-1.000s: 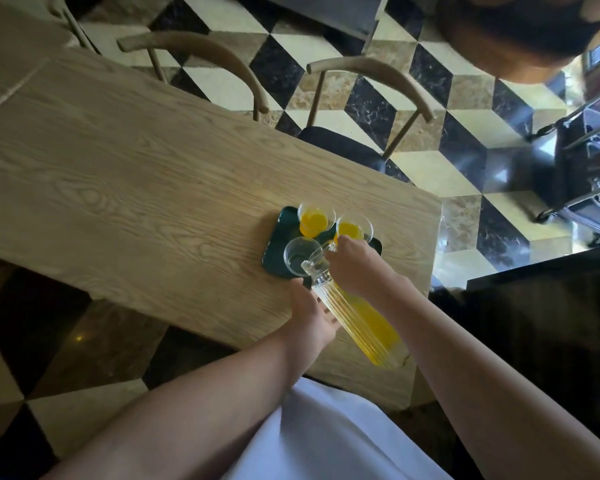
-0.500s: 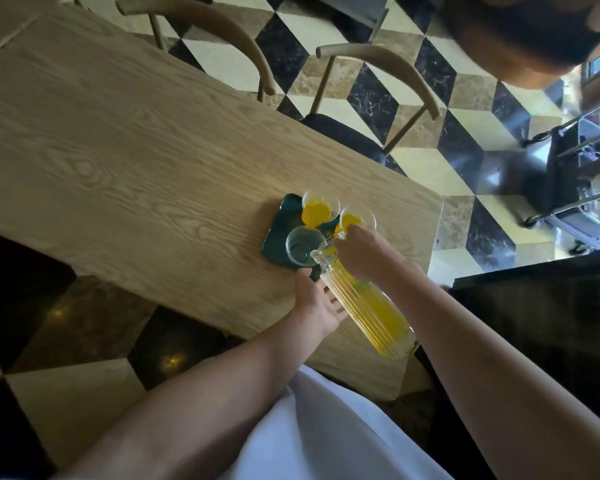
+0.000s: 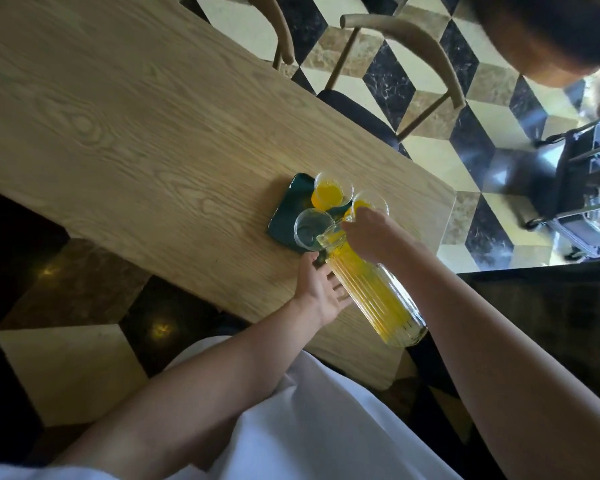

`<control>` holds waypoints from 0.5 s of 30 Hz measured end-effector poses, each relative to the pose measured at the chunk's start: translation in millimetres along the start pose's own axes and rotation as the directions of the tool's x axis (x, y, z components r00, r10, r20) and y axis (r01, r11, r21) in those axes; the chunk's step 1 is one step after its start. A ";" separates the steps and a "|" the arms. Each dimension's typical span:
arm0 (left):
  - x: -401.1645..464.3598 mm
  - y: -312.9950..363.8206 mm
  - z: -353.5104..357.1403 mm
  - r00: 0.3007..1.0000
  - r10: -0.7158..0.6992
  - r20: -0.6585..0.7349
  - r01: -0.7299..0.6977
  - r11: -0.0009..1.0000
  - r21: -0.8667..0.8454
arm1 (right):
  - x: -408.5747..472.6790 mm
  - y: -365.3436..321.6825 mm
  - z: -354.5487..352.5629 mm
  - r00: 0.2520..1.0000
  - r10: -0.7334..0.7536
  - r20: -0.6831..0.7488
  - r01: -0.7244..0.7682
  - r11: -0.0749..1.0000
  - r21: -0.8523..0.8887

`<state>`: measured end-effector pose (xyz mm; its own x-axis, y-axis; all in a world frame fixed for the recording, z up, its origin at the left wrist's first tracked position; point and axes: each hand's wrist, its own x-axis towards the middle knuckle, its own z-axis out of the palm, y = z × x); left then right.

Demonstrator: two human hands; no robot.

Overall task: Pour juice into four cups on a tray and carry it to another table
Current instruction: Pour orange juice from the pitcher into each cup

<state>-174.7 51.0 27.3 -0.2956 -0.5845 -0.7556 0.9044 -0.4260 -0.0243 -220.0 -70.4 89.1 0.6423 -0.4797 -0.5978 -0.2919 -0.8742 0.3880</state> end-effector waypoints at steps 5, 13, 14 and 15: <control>8.1 2.1 -8.8 1.000 0.012 0.016 -0.011 1.000 -0.025 | 10.3 -0.1 -5.0 0.999 -0.035 0.022 0.036 0.998 -0.048; 21.8 2.1 -20.1 1.000 -0.020 0.019 0.022 0.996 -0.082 | 17.5 -2.5 -16.0 0.996 -0.077 0.050 0.082 0.992 -0.099; 22.3 2.7 -20.4 1.000 -0.021 0.020 0.023 0.996 -0.089 | 18.1 -2.7 -16.8 0.994 -0.094 0.057 0.100 0.988 -0.120; 22.3 3.3 -20.0 1.000 -0.021 0.018 0.023 0.995 -0.096 | 18.7 -3.0 -18.5 0.993 -0.098 0.065 0.106 0.986 -0.127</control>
<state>-172.1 50.3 -2.8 -0.3204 -0.5876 -0.7430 0.9227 -0.3710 -0.1046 -194.0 -75.3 89.6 0.6207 -0.3954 -0.6770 -0.1299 -0.9034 0.4086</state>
